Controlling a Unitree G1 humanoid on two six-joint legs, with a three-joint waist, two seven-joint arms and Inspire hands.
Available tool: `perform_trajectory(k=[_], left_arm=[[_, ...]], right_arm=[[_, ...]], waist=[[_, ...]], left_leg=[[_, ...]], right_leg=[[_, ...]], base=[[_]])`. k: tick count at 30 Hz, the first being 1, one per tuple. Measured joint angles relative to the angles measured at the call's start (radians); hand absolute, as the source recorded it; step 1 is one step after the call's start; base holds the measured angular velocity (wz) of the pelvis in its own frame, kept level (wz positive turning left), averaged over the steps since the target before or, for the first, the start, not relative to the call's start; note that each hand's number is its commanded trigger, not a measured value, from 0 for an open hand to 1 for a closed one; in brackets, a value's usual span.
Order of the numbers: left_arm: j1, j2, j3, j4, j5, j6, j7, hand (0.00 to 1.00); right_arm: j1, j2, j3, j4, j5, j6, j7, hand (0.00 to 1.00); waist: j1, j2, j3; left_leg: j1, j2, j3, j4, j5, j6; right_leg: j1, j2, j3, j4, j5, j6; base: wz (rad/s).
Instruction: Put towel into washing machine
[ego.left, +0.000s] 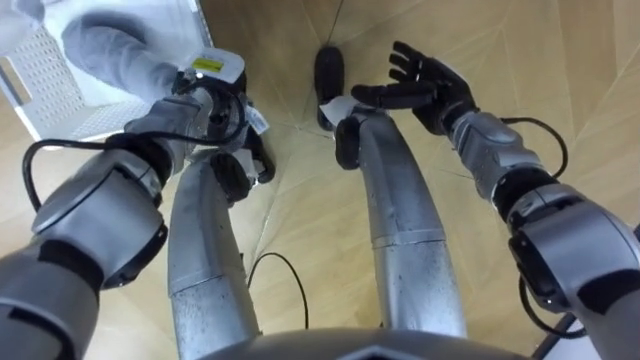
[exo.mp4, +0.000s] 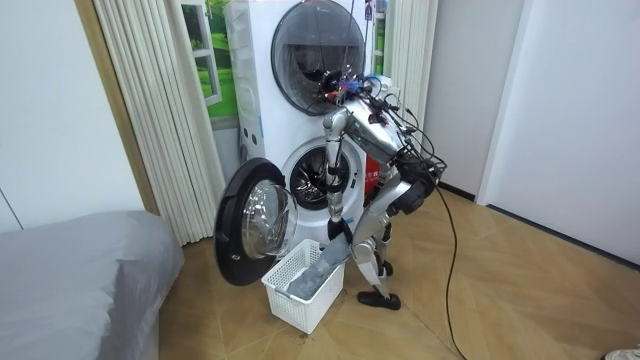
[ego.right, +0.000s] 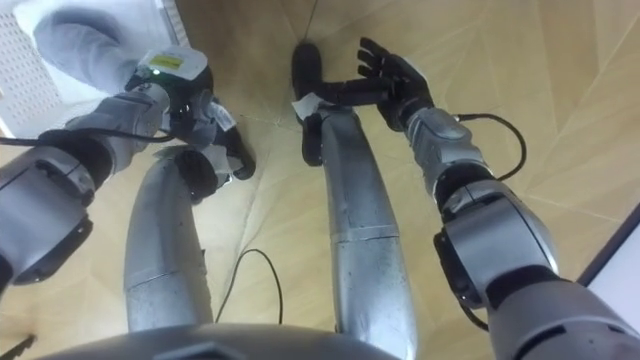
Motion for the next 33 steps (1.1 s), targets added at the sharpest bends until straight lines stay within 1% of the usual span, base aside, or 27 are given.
perform_trajectory(k=[2, 3, 4, 6, 9, 11, 13, 15, 17, 18, 20, 21, 22, 23, 24, 26, 28, 29, 30, 31, 32, 33], left_arm=[[0.000, -0.001, -0.010, -0.003, -0.019, 0.007, -0.014, 1.00], [0.001, -0.003, -0.012, -0.003, -0.020, 0.009, -0.028, 1.00], [0.008, -0.001, -0.019, -0.003, -0.020, 0.010, -0.037, 1.00], [0.024, -0.003, -0.021, -0.003, -0.020, 0.011, -0.047, 1.00], [0.043, -0.019, -0.006, -0.001, -0.019, 0.014, -0.059, 1.00], [0.062, -0.025, 0.005, -0.003, -0.020, 0.012, -0.059, 1.00], [0.085, -0.034, 0.034, -0.010, -0.020, 0.008, -0.054, 1.00], [0.102, -0.038, 0.041, -0.009, -0.020, 0.004, -0.044, 1.00], [0.129, -0.044, 0.072, -0.009, -0.019, -0.011, -0.021, 1.00], [0.146, -0.051, 0.084, -0.010, -0.019, -0.019, -0.003, 1.00], [0.165, -0.056, 0.119, -0.017, -0.020, -0.040, 0.026, 1.00], [0.176, -0.061, 0.136, -0.016, -0.023, -0.058, 0.045, 1.00], [0.187, -0.065, 0.155, -0.017, -0.044, -0.076, 0.075, 1.00], [0.192, -0.066, 0.166, -0.018, -0.055, -0.084, 0.090, 1.00], [0.204, -0.067, 0.193, -0.026, -0.075, -0.097, 0.115, 1.00], [0.211, -0.067, 0.219, -0.037, -0.102, -0.109, 0.155, 1.00], [0.220, -0.068, 0.254, -0.045, -0.151, -0.131, 0.203, 1.00], [0.223, -0.068, 0.262, -0.047, -0.168, -0.137, 0.211, 1.00], [0.235, -0.068, 0.278, -0.066, -0.214, -0.141, 0.224, 1.00], [0.243, -0.069, 0.291, -0.080, -0.264, -0.148, 0.234, 1.00], [0.245, -0.071, 0.303, -0.089, -0.289, -0.151, 0.234, 1.00], [0.251, -0.078, 0.335, -0.112, -0.342, -0.154, 0.234, 1.00]], right_arm=[[0.000, -0.005, 0.000, 0.000, -0.001, 0.000, -0.001, 0.00], [0.000, -0.006, 0.000, -0.001, -0.008, 0.000, -0.001, 0.00], [0.002, -0.003, 0.001, -0.001, -0.020, 0.000, -0.001, 0.00], [0.006, 0.003, 0.001, 0.001, -0.046, 0.001, -0.002, 0.00], [0.029, 0.008, 0.002, 0.001, -0.088, 0.001, -0.003, 0.00], [0.052, 0.008, 0.002, -0.002, -0.089, 0.000, -0.021, 0.00], [0.081, 0.009, 0.002, -0.002, -0.088, 0.000, -0.041, 0.00], [0.114, 0.010, 0.002, -0.002, -0.078, 0.000, -0.044, 0.00], [0.148, 0.010, 0.002, -0.002, -0.076, 0.000, -0.043, 0.00], [0.170, 0.010, 0.002, 0.003, -0.077, 0.000, -0.043, 0.00], [0.191, 0.011, 0.008, 0.009, -0.075, 0.000, -0.047, 0.00], [0.205, 0.011, 0.020, 0.008, -0.082, 0.000, -0.055, 0.00], [0.217, 0.011, 0.022, 0.004, -0.093, -0.001, -0.061, 0.00], [0.224, 0.011, 0.022, 0.004, -0.095, -0.001, -0.064, 0.00], [0.226, 0.011, 0.022, 0.004, -0.106, -0.002, -0.066, 0.00], [0.225, 0.011, 0.022, 0.005, -0.127, -0.003, -0.068, 0.00], [0.226, 0.011, 0.023, 0.020, -0.129, -0.008, -0.066, 0.00], [0.228, 0.011, 0.023, 0.022, -0.130, -0.011, -0.067, 0.00], [0.237, 0.008, 0.024, 0.022, -0.129, -0.016, -0.067, 0.00], [0.244, 0.007, 0.025, 0.022, -0.129, -0.022, -0.066, 0.00], [0.253, 0.006, 0.023, 0.022, -0.132, -0.024, -0.065, 0.00], [0.267, 0.005, 0.020, 0.022, -0.147, -0.025, -0.063, 0.00]], waist=[[0.000, -0.001, 0.0008], [0.000, -0.005, 0.0030], [0.001, -0.009, 0.0053], [0.001, -0.011, 0.0068], [0.006, -0.012, 0.0072], [0.009, -0.013, 0.0070], [0.011, -0.014, 0.0066], [0.011, -0.016, 0.0057], [0.015, -0.016, 0.0053], [0.022, -0.016, 0.0052], [0.032, -0.016, 0.0049], [0.038, -0.016, 0.0049], [0.045, -0.016, 0.0043], [0.050, -0.016, 0.0043], [0.054, -0.014, 0.0033], [0.057, -0.011, 0.0018], [0.059, -0.011, 0.0013], [0.060, -0.010, 0.0005], [0.062, -0.003, -0.0035], [0.071, -0.001, -0.0048], [0.075, 0.000, -0.0051], [0.085, 0.001, -0.0067]], left_leg=[[0.007, -0.002, 0.000, -0.003, 0.000, 0.001], [0.014, -0.004, 0.001, -0.005, 0.000, 0.002], [0.024, -0.004, 0.003, -0.007, 0.000, 0.002], [0.044, -0.005, 0.007, -0.013, 0.000, 0.002], [0.093, -0.009, 0.010, -0.023, 0.000, 0.002], [0.133, -0.014, 0.016, -0.035, 0.000, 0.002], [0.184, -0.016, 0.021, -0.053, 0.000, 0.002], [0.228, -0.018, 0.023, -0.065, 0.000, 0.002], [0.281, -0.017, 0.029, -0.088, 0.000, 0.001], [0.319, -0.017, 0.034, -0.102, 0.000, 0.001], [0.370, -0.019, 0.038, -0.121, 0.001, -0.002], [0.401, -0.021, 0.040, -0.132, 0.001, -0.003], [0.429, -0.019, 0.045, -0.139, 0.001, -0.004], [0.443, -0.017, 0.047, -0.142, 0.001, -0.004], [0.465, -0.017, 0.047, -0.144, 0.001, -0.005], [0.497, -0.016, 0.046, -0.154, 0.001, -0.005], [0.542, -0.017, 0.044, -0.161, 0.001, -0.005], [0.554, -0.017, 0.044, -0.165, 0.001, -0.005], [0.572, -0.016, 0.039, -0.171, 0.001, -0.006], [0.591, -0.016, 0.034, -0.173, 0.001, -0.006], [0.603, -0.016, 0.034, -0.175, 0.001, -0.006], [0.619, -0.018, 0.034, -0.181, 0.001, -0.007]], right_leg=[[0.007, -0.001, 0.000, 0.000, -0.001, 0.002], [0.013, -0.002, 0.001, 0.000, -0.001, 0.003], [0.021, -0.002, 0.003, 0.000, -0.002, 0.003], [0.037, -0.002, 0.005, -0.002, -0.003, 0.006], [0.081, -0.002, 0.009, -0.005, -0.008, 0.011], [0.115, -0.004, 0.016, -0.009, -0.013, 0.014], [0.164, -0.003, 0.018, -0.024, -0.014, 0.016], [0.205, -0.003, 0.019, -0.030, -0.014, 0.017], [0.255, -0.001, 0.019, -0.052, -0.013, 0.019], [0.289, 0.001, 0.021, -0.061, -0.013, 0.020], [0.336, 0.000, 0.015, -0.075, -0.013, 0.020], [0.364, -0.001, 0.015, -0.079, -0.013, 0.019], [0.390, 0.000, 0.012, -0.088, -0.013, 0.019], [0.404, -0.001, 0.005, -0.092, -0.013, 0.019], [0.427, -0.002, -0.009, -0.094, -0.013, 0.017], [0.463, -0.002, -0.014, -0.107, -0.013, 0.017], [0.511, -0.003, -0.021, -0.112, -0.014, 0.017], [0.523, -0.003, -0.026, -0.115, -0.014, 0.017], [0.549, -0.004, -0.037, -0.128, -0.014, 0.018], [0.570, -0.004, -0.038, -0.130, -0.014, 0.018], [0.581, -0.004, -0.039, -0.131, -0.015, 0.018], [0.597, -0.006, -0.040, -0.136, -0.015, 0.018]], base=[[0.00], [0.00], [0.00], [0.00], [0.00], [0.00], [0.00], [0.00], [-0.07], [-0.09], [-0.07], [-0.06], [-0.08], [-0.11], [-0.04], [0.03], [0.04], [0.03], [0.05], [0.05], [0.05], [0.00]])
